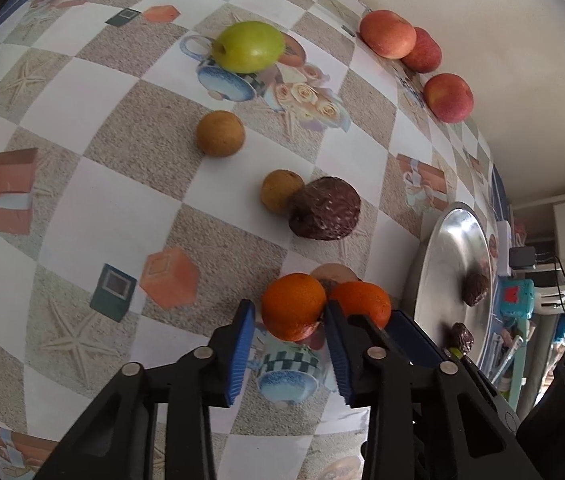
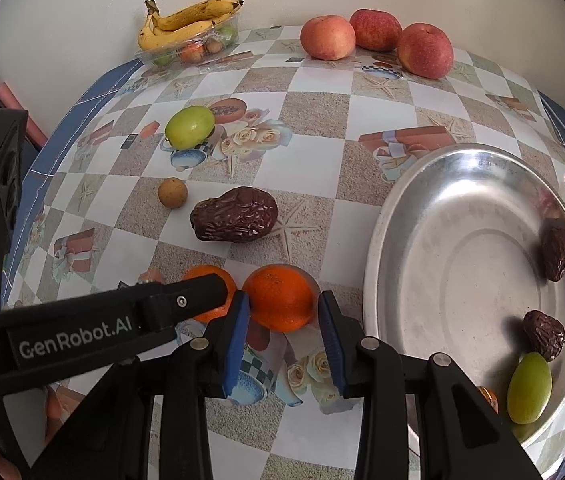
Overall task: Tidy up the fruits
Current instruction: 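Grasp a tangerine with the right gripper while the left gripper grasps another tangerine, then carry both tangerines into the steel bowl and open both grippers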
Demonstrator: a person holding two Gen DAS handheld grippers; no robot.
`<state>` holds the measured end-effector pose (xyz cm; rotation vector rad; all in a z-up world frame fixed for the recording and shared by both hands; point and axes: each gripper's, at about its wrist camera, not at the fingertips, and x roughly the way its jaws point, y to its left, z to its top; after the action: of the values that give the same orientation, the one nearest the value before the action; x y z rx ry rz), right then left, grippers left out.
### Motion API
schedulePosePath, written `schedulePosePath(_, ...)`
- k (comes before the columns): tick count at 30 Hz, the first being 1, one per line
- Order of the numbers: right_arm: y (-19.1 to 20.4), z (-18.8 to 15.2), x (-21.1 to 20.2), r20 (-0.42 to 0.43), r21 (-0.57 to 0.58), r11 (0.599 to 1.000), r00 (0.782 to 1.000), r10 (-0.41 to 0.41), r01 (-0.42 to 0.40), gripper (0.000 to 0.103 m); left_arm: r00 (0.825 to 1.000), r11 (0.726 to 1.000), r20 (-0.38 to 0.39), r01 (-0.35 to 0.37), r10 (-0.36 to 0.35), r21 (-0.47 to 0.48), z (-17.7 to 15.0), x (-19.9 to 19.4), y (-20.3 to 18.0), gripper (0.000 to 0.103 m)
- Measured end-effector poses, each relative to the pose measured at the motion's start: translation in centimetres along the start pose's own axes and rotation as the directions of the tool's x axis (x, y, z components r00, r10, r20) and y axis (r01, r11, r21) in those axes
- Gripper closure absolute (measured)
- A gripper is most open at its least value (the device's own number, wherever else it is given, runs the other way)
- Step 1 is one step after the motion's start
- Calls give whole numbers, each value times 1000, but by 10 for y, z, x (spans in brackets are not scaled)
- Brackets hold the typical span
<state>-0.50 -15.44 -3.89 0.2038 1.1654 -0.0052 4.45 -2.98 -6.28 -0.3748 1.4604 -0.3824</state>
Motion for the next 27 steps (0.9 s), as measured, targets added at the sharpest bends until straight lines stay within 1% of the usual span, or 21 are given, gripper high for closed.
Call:
schedulePosePath(6,-1,-2,-2,0,-3,1000,1000,0,0,67,999,1000,18,-27,27,1,-3,-4,-1,69)
schedulePosePath(8,-1,-2,-2,1,-2,1000,1000,6,-6,70,998,999,38,-51,51,-7,-2,-7,1,69)
schedulePosePath(11,2,-3,-2,2,-14,1000,1000,1,-1,71,994,996,72,-85,86,-22,1,-14,8,69)
schedulePosePath(15,3,-1,-1,7,-25,1000,1000,-5,5,71,995,996,72,-64,69,-65,2,-16,18,69)
schedulePosePath(20,5,3,2,26,-37,999,1000,-11,12,70,995,996,72,-65,70,-67,3,-17,19,69)
schedulePosePath(22,4,5,7,14,-26,1000,1000,7,-7,62,995,995,70,-60,65,-74,3,-16,19,69)
schedulePosePath(23,4,4,11,-1,-19,1000,1000,23,-23,60,996,995,69,-57,62,-78,3,-16,19,69)
schedulePosePath(25,5,5,16,-13,-17,999,999,36,-36,60,996,995,69,-53,58,-81,3,-16,20,69)
schedulePosePath(27,7,6,16,-7,-25,1000,1000,18,-18,60,996,995,69,-51,56,-83,4,-16,21,69)
